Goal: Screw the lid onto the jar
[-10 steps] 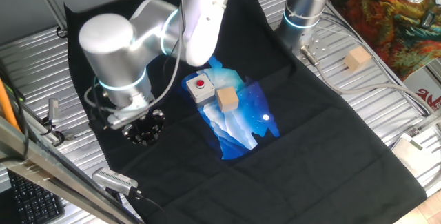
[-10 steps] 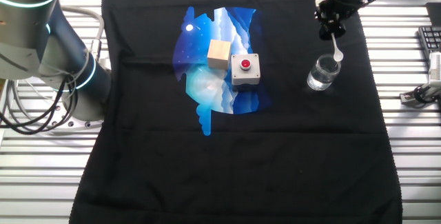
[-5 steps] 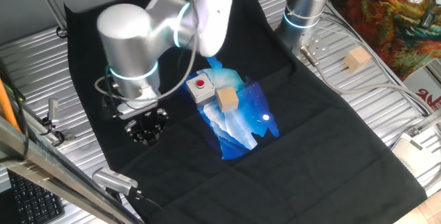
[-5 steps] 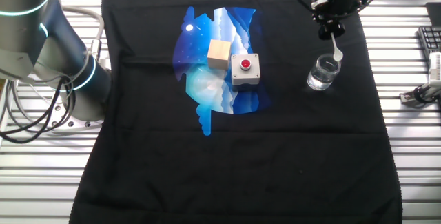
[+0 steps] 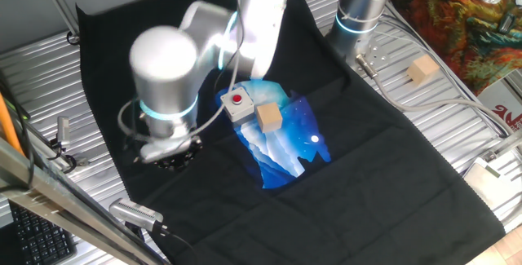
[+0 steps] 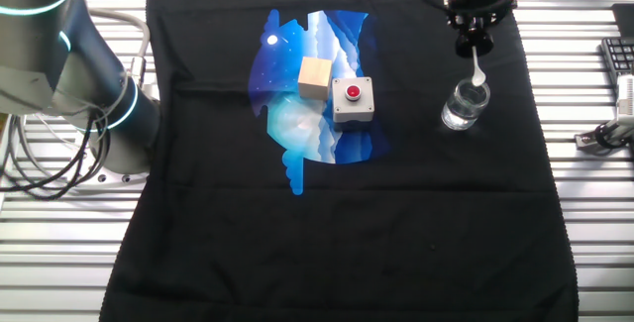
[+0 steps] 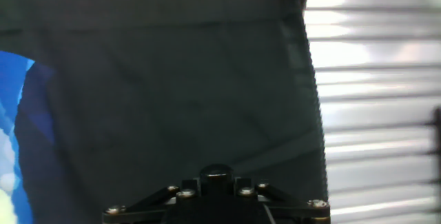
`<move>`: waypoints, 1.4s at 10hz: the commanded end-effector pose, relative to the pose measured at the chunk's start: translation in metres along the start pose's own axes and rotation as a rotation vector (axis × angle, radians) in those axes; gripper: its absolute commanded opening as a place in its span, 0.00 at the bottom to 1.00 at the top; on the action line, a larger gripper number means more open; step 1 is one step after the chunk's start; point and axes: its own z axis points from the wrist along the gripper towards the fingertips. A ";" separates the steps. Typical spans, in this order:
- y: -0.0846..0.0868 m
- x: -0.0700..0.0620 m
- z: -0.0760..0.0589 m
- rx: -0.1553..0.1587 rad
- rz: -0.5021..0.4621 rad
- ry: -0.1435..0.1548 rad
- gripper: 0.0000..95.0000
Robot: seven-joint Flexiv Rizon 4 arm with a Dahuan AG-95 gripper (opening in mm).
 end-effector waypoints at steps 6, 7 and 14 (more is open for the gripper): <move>-0.001 0.000 0.001 -0.073 -0.003 0.000 0.00; -0.001 0.000 0.001 -0.073 -0.002 -0.001 0.00; -0.001 0.000 -0.004 -0.082 0.017 -0.030 0.00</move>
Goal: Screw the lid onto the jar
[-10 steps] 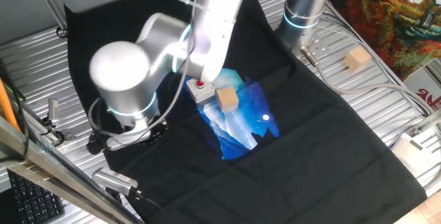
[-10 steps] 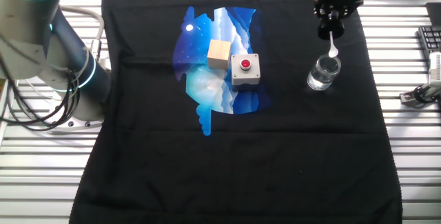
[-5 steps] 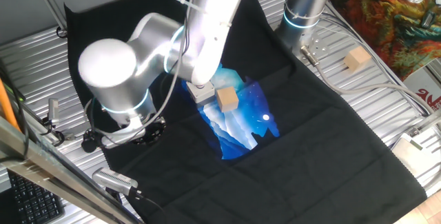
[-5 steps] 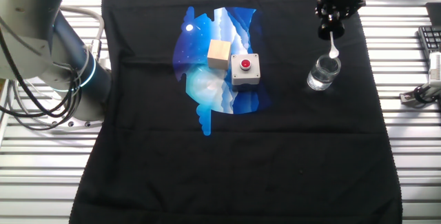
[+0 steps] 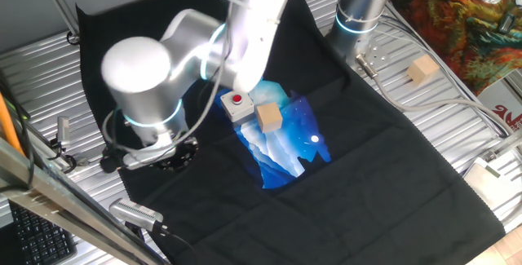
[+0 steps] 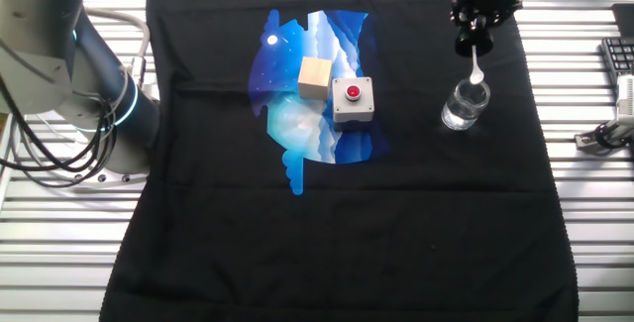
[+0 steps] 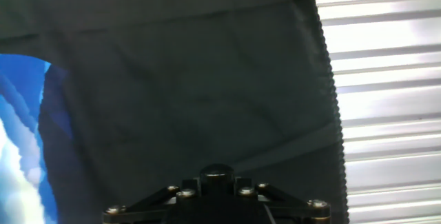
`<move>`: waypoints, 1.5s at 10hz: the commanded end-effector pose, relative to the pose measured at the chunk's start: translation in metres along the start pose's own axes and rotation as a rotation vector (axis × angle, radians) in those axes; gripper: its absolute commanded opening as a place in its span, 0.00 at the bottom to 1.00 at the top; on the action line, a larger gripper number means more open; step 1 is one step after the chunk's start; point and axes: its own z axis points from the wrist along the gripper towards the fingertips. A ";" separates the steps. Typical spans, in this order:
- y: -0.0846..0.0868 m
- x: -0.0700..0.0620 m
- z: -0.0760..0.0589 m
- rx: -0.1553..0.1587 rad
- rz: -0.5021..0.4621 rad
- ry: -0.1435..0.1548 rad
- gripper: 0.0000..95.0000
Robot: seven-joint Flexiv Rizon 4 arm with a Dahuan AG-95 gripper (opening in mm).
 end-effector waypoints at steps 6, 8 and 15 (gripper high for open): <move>0.002 0.008 -0.012 0.010 0.011 -0.037 0.00; 0.001 0.007 -0.014 0.013 0.019 -0.058 0.00; 0.002 0.015 -0.019 0.020 0.032 -0.128 0.00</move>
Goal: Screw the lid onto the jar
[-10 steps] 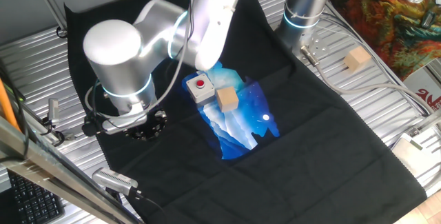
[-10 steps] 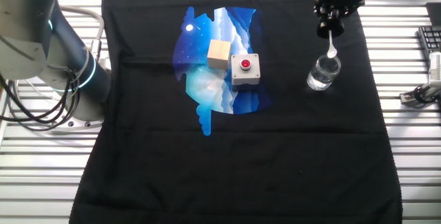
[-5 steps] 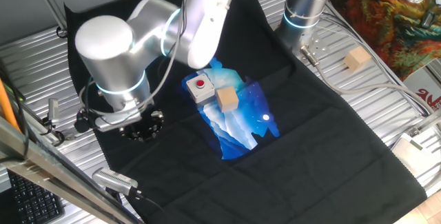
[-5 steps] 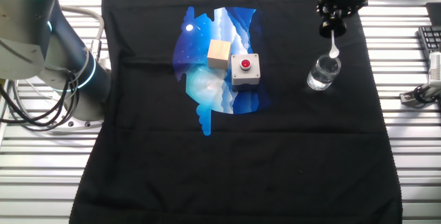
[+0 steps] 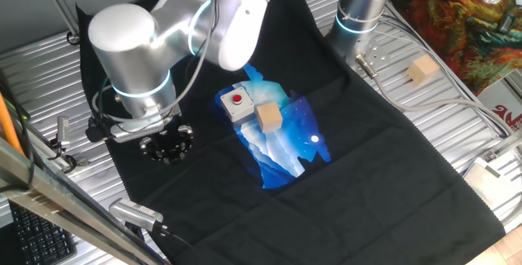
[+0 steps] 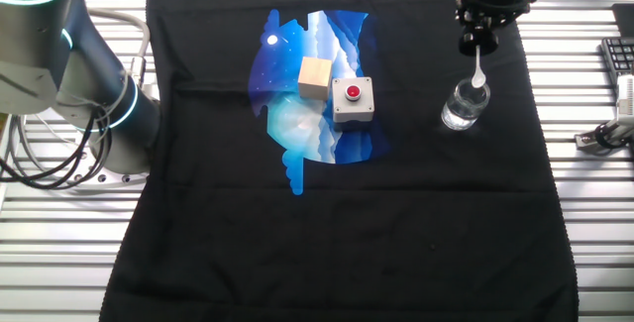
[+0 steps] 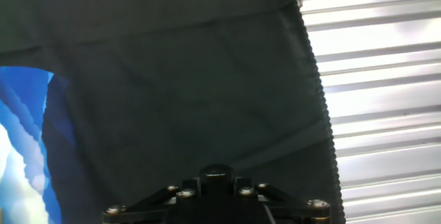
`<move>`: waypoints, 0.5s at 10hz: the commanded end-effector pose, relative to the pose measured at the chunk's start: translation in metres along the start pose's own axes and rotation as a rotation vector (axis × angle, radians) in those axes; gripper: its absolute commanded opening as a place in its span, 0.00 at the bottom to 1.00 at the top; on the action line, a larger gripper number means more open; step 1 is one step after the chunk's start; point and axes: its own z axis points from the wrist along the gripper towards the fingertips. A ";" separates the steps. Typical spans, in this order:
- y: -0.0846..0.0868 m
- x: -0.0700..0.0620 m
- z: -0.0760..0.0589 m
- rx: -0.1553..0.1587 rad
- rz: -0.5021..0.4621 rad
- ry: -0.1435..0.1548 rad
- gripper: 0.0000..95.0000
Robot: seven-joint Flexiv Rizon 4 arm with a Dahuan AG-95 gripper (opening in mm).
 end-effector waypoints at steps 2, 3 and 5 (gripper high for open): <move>-0.001 0.001 0.002 0.009 0.006 -0.021 0.00; -0.002 0.002 0.004 0.010 0.008 -0.028 0.00; -0.004 0.004 0.008 0.012 0.008 -0.045 0.00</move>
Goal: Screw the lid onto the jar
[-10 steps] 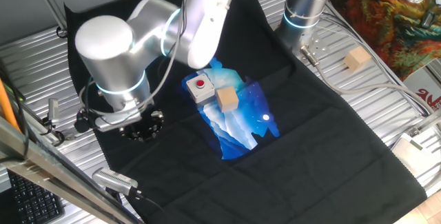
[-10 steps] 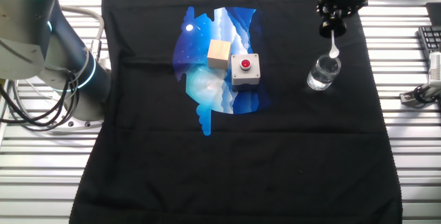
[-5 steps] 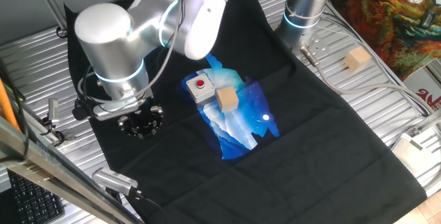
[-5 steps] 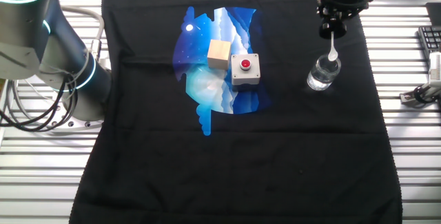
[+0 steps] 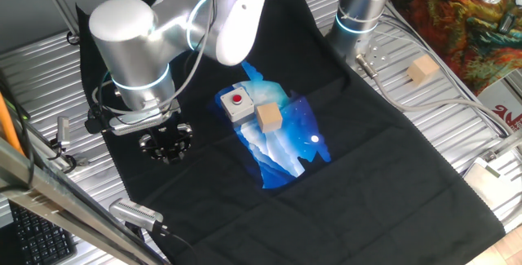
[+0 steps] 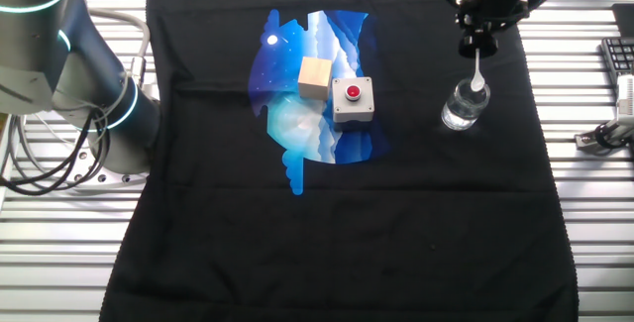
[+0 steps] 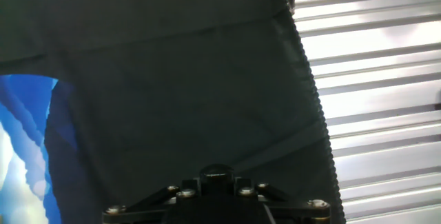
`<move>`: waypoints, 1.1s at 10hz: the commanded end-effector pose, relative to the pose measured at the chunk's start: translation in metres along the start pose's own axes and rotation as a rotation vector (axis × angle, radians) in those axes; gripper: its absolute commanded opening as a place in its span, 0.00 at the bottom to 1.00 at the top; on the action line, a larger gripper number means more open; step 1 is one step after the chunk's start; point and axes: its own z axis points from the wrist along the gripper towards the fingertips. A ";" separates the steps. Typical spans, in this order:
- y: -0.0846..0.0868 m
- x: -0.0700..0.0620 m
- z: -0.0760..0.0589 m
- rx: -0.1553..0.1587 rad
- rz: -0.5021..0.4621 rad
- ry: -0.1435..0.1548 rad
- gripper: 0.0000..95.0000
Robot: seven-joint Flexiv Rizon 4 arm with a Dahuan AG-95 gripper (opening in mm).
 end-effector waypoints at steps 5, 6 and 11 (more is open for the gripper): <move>-0.003 0.000 0.000 -0.005 0.017 -0.056 0.00; -0.003 0.000 0.000 -0.006 0.018 -0.063 0.00; -0.005 0.000 -0.004 -0.013 0.045 -0.126 0.00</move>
